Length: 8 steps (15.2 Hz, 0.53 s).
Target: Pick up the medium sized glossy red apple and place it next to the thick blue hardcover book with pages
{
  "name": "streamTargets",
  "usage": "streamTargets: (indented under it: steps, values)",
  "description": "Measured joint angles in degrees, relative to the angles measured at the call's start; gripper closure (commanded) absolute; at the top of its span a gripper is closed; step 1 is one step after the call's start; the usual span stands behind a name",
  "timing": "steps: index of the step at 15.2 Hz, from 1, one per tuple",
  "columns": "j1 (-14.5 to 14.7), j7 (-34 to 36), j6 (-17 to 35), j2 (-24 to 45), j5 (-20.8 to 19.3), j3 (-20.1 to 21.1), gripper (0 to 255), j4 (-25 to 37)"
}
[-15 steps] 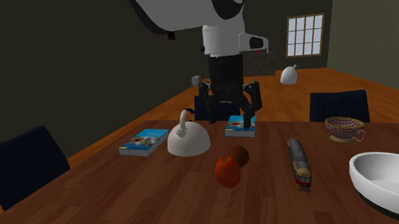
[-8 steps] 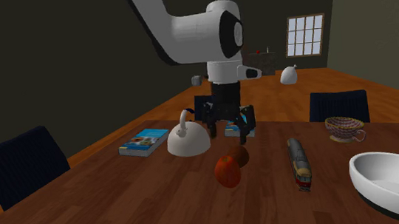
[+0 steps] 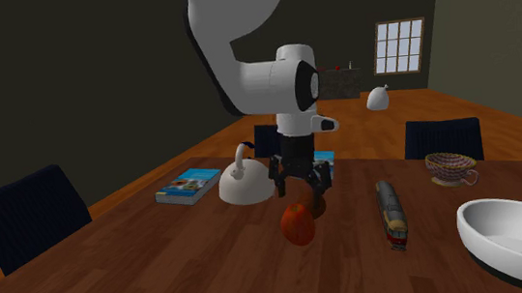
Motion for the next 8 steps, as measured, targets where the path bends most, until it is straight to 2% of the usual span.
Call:
streamTargets:
  steps: [8]
  values:
    - [0.26,0.33,2.92,2.48,-0.50,-0.35,0,-0.46]
